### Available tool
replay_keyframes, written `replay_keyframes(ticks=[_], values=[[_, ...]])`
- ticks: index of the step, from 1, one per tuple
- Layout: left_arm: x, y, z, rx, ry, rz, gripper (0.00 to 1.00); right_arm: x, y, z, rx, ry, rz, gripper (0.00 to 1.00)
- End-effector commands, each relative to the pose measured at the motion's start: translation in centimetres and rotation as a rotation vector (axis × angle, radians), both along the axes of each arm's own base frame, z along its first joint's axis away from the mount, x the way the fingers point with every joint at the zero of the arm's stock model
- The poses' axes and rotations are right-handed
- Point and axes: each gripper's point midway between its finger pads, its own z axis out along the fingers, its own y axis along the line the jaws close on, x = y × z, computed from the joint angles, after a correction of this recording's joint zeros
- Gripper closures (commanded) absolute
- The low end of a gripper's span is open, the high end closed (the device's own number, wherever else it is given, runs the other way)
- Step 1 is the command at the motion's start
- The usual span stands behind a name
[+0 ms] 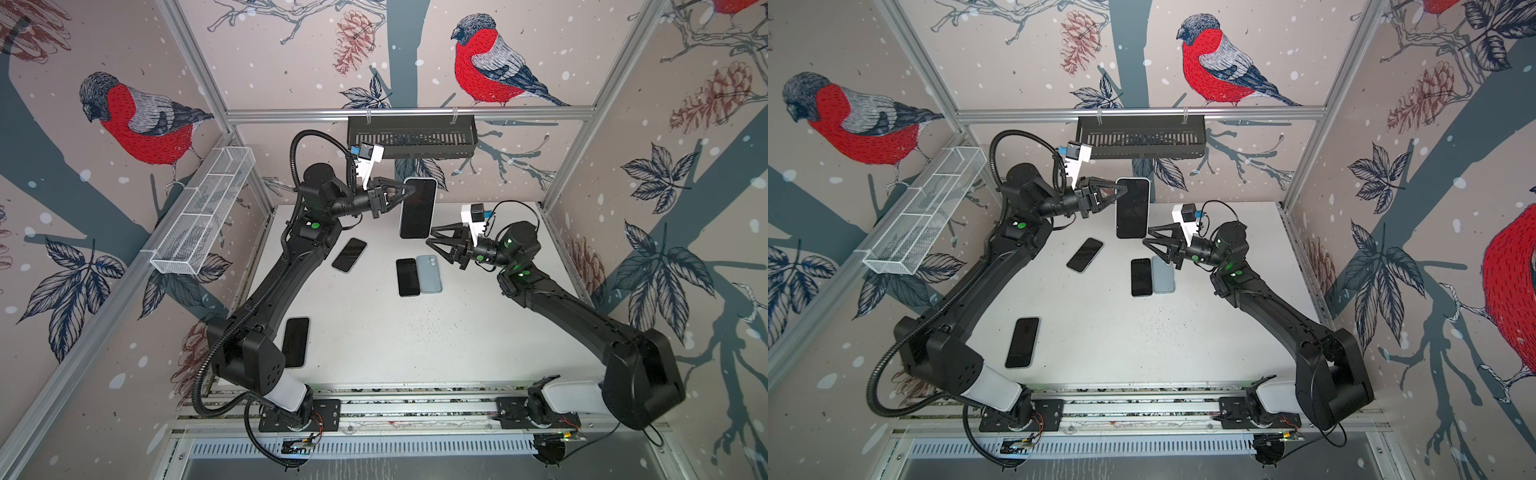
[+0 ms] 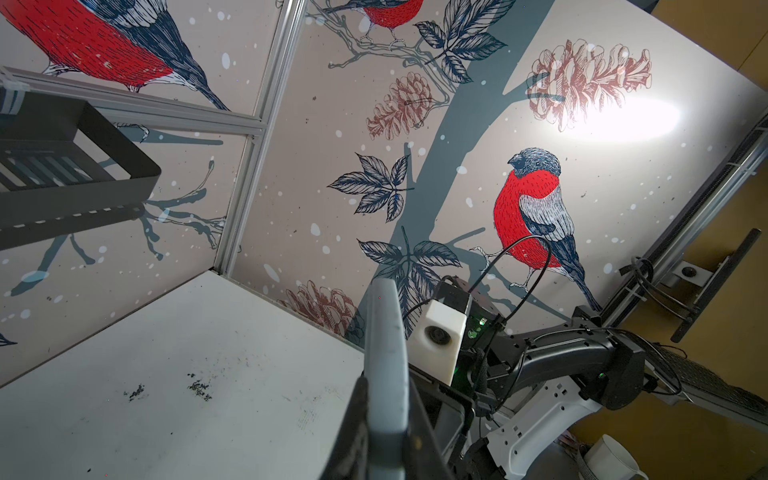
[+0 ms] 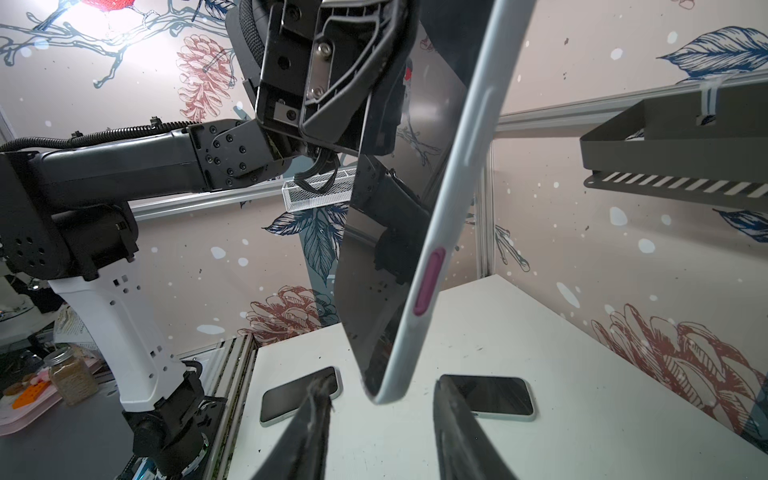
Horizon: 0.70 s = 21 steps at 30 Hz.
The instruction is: Take the phone out of the phone case
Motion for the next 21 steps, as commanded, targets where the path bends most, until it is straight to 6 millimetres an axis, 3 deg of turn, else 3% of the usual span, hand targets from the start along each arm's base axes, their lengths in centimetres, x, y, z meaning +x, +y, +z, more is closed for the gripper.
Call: replay_keyframes(ticks=[1, 21], values=[[-0.98, 0.22, 1.84, -0.038, -0.1, -0.008, 1.0, -0.72, 0.31, 0.82, 0.016, -0.028, 0.038, 0.59], [-1.32, -0.18, 1.62, -0.052, -0.089, -0.031, 1.0, -1.37, 0.8, 0.94, 0.016, -0.058, 0.072, 0.92]])
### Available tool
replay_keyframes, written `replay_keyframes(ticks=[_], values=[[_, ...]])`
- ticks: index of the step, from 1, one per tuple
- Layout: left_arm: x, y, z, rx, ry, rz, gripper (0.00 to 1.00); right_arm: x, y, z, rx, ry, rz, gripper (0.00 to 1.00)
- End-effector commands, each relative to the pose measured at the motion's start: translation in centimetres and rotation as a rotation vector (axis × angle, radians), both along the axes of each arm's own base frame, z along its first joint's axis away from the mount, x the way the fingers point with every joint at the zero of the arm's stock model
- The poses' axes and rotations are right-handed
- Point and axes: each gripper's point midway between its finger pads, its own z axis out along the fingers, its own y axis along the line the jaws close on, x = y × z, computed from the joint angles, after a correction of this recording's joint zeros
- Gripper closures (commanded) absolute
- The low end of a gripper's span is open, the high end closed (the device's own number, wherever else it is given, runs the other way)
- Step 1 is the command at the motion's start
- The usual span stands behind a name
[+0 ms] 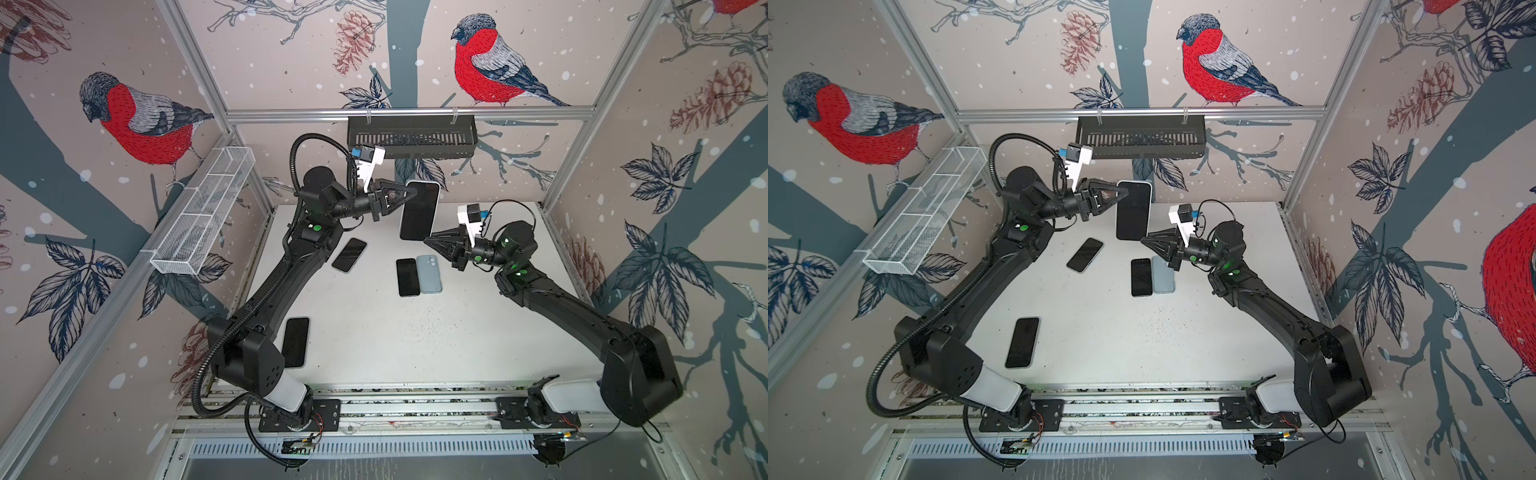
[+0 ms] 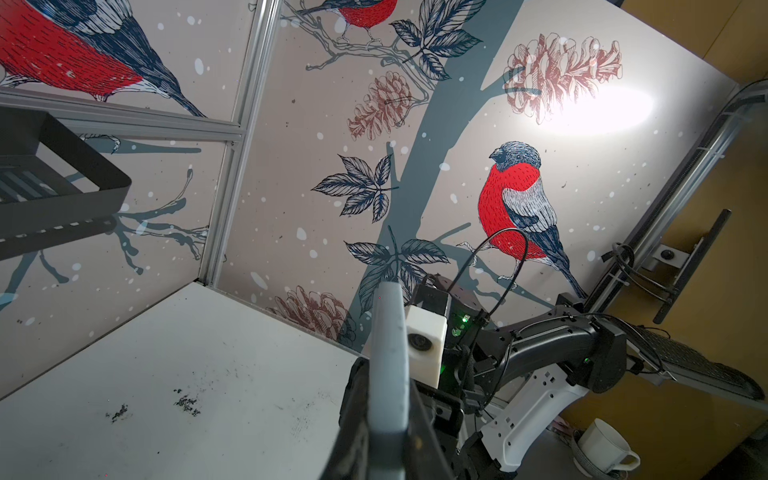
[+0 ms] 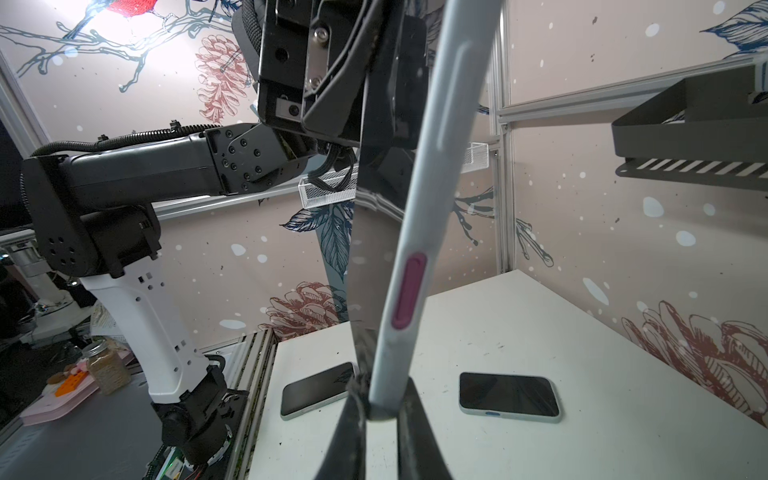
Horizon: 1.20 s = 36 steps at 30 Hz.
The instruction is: Take the phone out of the phone case
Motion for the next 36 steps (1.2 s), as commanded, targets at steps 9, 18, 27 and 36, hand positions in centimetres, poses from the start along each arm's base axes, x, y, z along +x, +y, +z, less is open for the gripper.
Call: replay_keyframes(ticks=[9, 18, 27, 36], values=[[-0.8, -1.2, 1.2, -0.055, 0.006, -0.041, 1.0, -1.2, 0.4, 1.6, 0.004, -0.228, 0.032, 1.0], [-1.2, -2.0, -0.3, -0.091, 0.144, -0.129, 1.0, 1.3, 1.1, 2.2, -0.138, -0.535, -0.164, 1.0], [0.0, -2.2, -0.6, -0.12, 0.227, -0.117, 1.0, 3.8, 0.1, 2.3, -0.184, -0.61, -0.481, 1.0], [6.1, 2.4, 2.3, -0.3, 0.346, 0.175, 1.0, 3.3, -8.7, 0.1, 0.109, -0.042, -0.764, 0.31]])
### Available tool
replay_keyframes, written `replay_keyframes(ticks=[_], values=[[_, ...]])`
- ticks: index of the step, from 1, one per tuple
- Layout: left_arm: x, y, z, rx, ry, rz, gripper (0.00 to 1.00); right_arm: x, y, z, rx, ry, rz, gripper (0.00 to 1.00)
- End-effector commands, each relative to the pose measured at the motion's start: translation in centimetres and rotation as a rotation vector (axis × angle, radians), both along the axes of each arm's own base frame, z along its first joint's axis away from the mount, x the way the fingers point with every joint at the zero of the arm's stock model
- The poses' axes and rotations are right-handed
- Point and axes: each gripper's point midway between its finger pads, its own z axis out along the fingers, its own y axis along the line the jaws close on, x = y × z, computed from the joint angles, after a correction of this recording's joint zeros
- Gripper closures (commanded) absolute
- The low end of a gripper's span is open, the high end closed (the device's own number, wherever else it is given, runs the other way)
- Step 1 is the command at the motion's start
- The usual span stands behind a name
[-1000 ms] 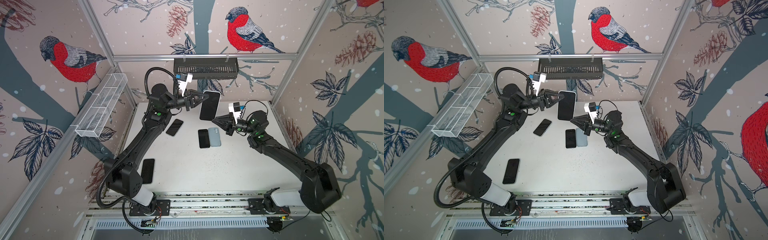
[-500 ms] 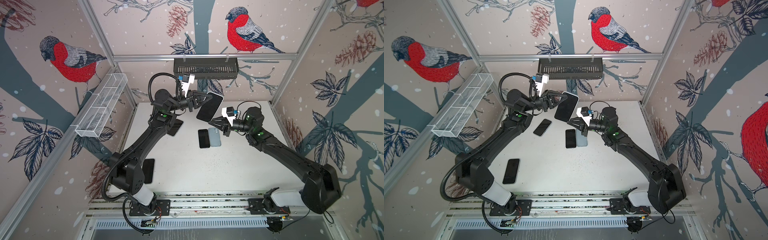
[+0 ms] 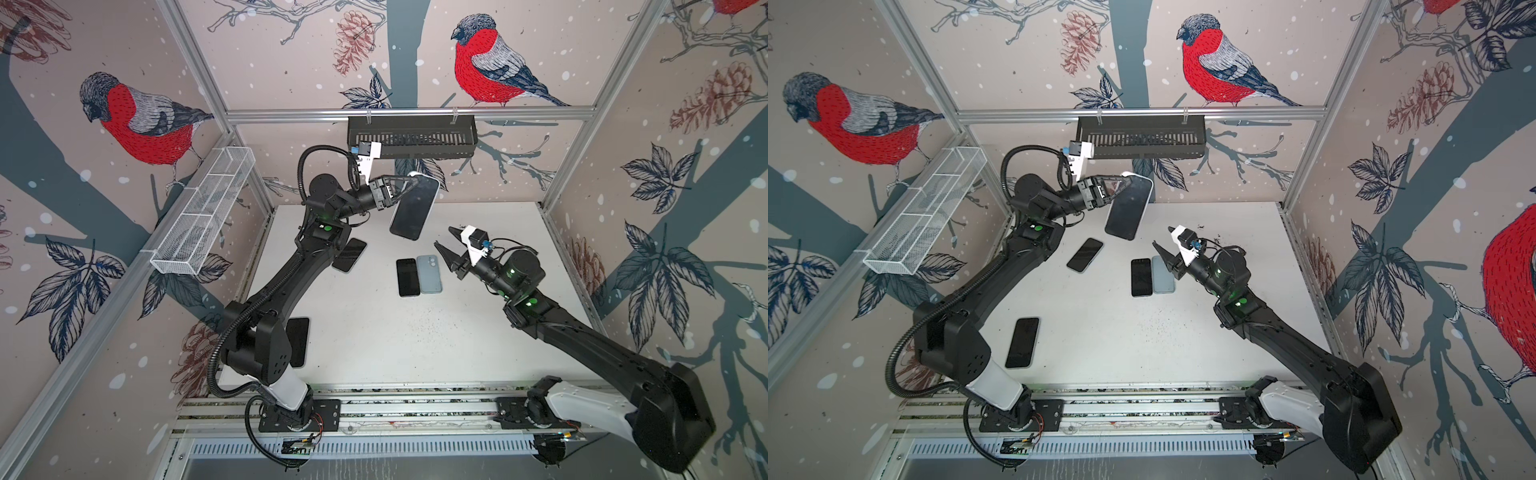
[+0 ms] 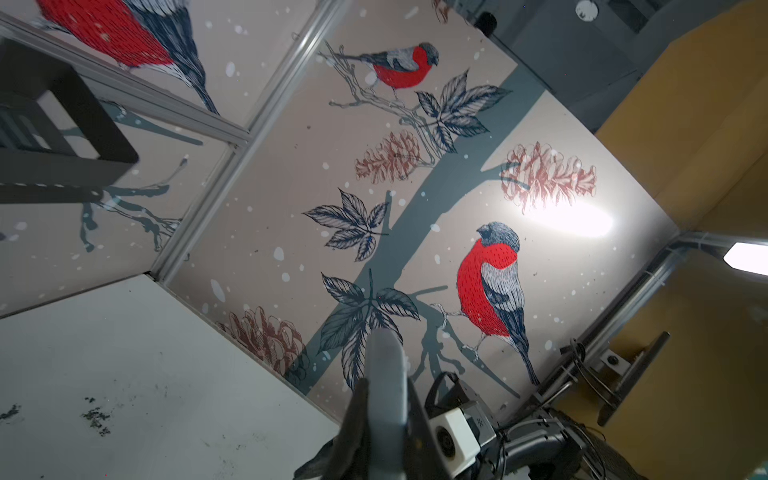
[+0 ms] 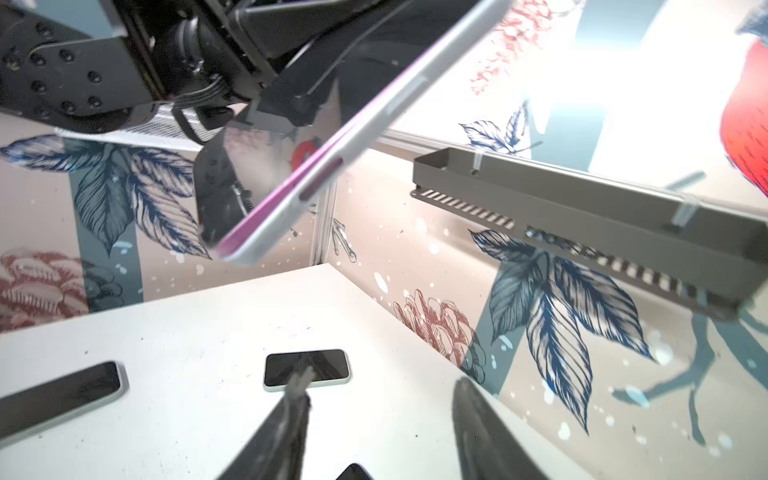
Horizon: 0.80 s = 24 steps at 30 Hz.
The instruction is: Take the phone out of the phone case
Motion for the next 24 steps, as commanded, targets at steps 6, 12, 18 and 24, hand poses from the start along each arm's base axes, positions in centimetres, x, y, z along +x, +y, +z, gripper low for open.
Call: replay_keyframes(ticks=[6, 12, 18, 24], values=[[5.1, 3.9, 2.0, -0.232, 0.195, 0.247, 1.0, 2.4, -4.8, 2.6, 0.63, 0.542, 0.017, 0.23], [6.3, 4.2, 2.0, -0.301, 0.287, 0.276, 1.0, 1.3, -0.5, 6.0, 0.695, 0.687, 0.33, 0.24], [6.3, 3.9, 1.4, -0.309, 0.323, 0.276, 1.0, 0.5, 2.8, 7.6, 0.706, 0.688, 0.458, 0.24], [6.1, 4.0, 1.1, -0.314, 0.325, 0.28, 1.0, 0.7, 5.1, 7.6, 0.677, 0.725, 0.536, 0.26]])
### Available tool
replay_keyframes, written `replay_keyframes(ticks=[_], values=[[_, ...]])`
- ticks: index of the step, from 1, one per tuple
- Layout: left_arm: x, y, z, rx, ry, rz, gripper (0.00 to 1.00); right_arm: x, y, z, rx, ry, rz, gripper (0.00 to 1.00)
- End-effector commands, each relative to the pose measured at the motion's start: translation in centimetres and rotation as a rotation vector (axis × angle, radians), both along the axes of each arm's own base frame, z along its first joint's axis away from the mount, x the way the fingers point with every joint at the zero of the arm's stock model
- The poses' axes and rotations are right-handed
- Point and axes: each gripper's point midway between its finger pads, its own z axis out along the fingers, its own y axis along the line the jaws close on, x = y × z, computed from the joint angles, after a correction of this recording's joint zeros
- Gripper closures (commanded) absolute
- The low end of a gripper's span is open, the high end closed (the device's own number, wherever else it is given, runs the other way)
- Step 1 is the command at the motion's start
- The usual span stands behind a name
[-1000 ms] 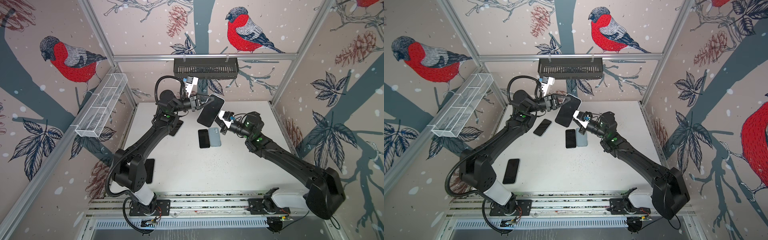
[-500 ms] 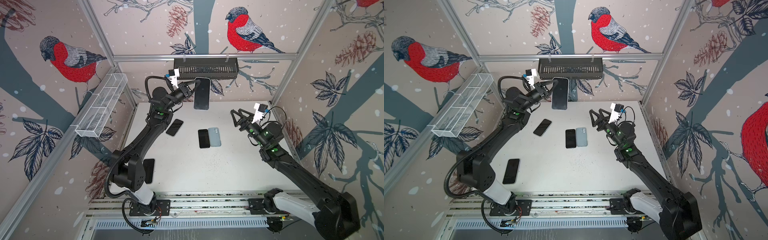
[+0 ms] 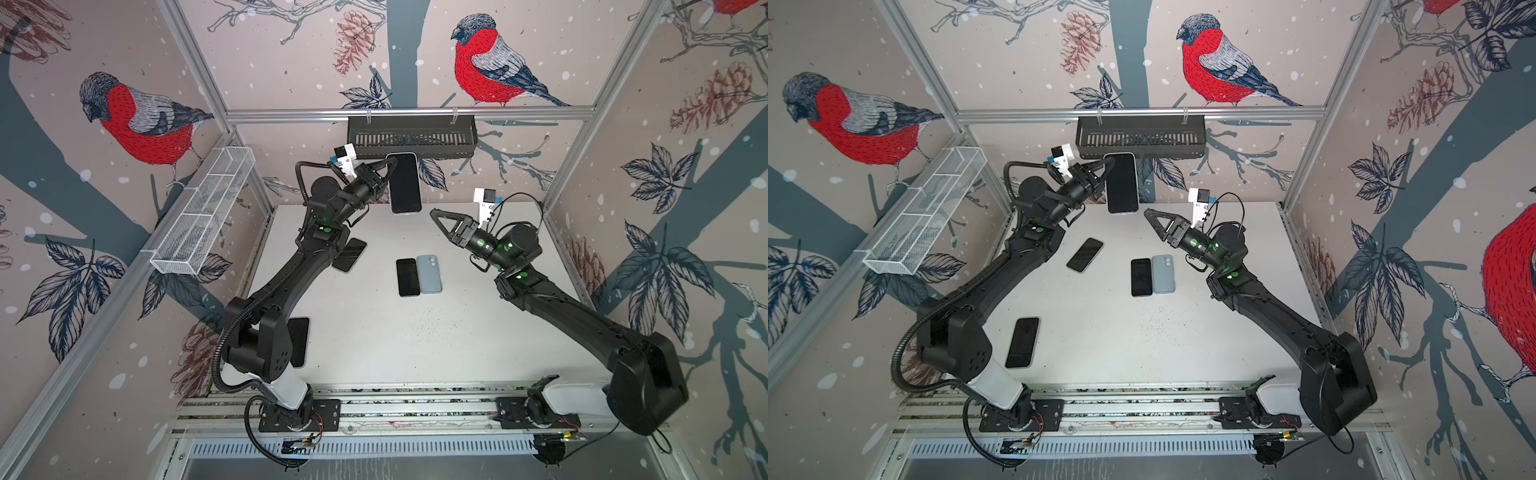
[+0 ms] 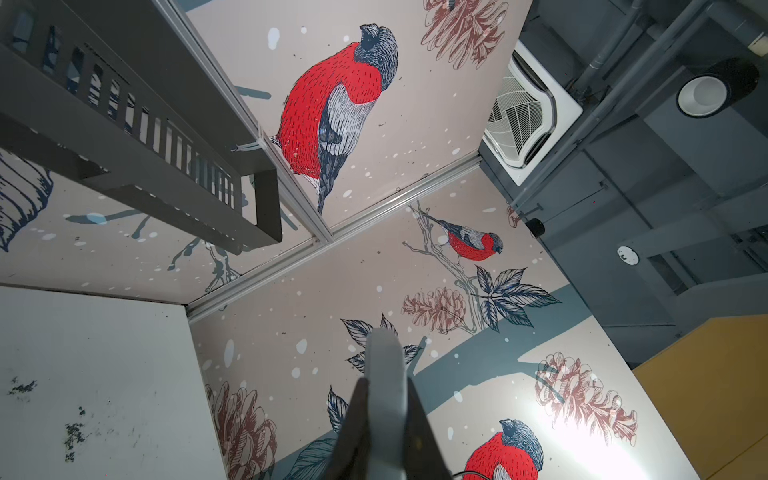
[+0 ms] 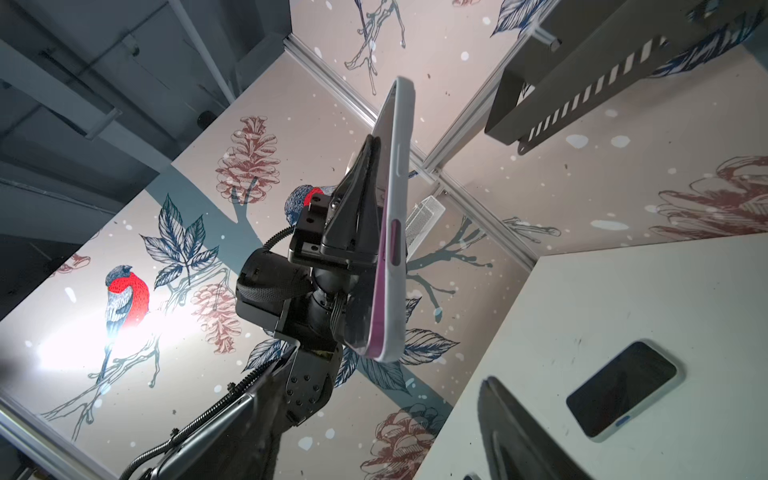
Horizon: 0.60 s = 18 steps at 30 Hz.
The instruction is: Take the phone out of the phone case
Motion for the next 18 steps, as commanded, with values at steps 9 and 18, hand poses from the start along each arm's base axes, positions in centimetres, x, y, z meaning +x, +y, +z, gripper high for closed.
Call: replay_keyframes(ticks=[9, 18], values=[[-1.2, 0.6, 2.4, -0.062, -0.065, 0.001, 1.0, -0.5, 1.6, 0.5, 0.039, -0.022, 0.086, 0.31], [-1.5, 0.7, 2.7, -0.07, -0.082, -0.006, 1.0, -0.2, 1.8, -0.4, 0.038, -0.003, 0.084, 0.32]])
